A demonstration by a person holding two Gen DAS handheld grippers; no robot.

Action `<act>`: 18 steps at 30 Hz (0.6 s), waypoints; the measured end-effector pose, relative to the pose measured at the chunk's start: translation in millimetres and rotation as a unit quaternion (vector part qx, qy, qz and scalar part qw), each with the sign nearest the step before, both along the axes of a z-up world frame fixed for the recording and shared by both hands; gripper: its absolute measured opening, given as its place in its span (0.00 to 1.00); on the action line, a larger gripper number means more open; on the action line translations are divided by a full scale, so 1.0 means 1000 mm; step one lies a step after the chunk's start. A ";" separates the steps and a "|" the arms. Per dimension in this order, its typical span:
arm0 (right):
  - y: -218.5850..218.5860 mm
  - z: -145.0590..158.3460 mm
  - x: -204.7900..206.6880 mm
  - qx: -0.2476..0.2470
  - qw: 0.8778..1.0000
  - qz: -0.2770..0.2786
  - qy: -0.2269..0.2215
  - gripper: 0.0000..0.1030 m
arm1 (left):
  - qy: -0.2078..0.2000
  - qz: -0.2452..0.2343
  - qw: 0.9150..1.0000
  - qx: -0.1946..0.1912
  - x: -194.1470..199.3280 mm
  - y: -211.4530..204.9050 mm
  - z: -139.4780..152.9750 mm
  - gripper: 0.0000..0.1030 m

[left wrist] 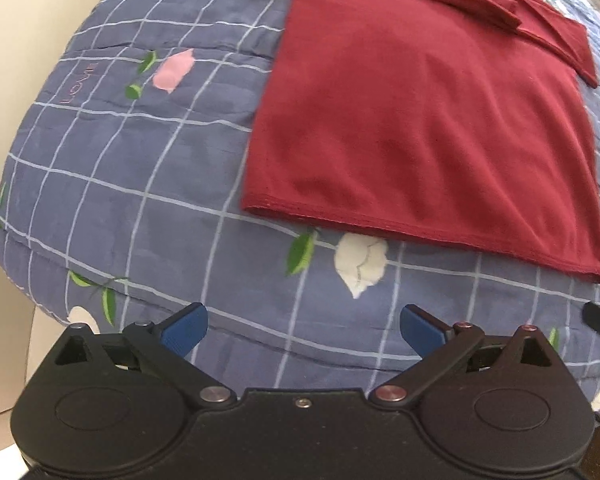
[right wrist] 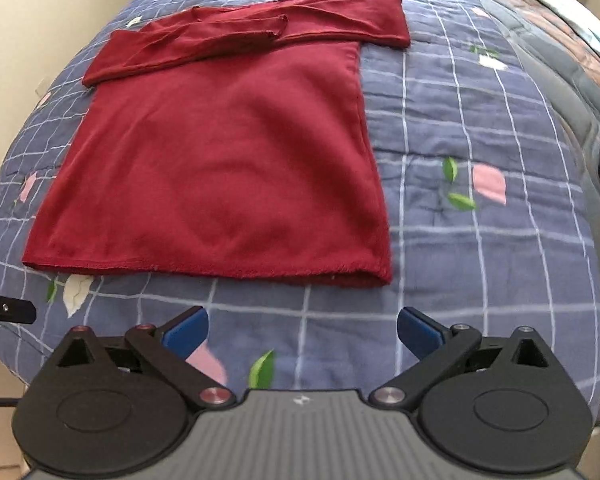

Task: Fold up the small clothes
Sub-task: 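Open both grippers and lift them off the sweater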

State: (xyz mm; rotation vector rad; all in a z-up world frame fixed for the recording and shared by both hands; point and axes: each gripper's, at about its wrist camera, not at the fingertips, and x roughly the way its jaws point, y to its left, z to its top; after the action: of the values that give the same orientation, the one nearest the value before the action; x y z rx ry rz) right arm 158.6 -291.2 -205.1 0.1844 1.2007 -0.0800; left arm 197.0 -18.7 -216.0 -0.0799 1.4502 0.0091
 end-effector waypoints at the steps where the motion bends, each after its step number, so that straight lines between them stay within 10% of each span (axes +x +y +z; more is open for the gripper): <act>1: 0.004 0.001 -0.003 0.001 1.000 -0.005 0.000 1.00 | -0.002 -0.002 1.000 -0.007 -0.001 0.000 0.001 0.99; 18: 0.066 -0.003 -0.026 0.018 0.999 -0.047 0.007 1.00 | -0.028 -0.047 0.997 -0.057 -0.016 0.008 0.010 0.99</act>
State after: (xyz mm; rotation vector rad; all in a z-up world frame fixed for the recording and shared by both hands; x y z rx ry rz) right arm 132.2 -224.9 -208.2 0.2728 1.2087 -0.1415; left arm 180.6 -10.4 -205.6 -0.1043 1.3969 -0.1509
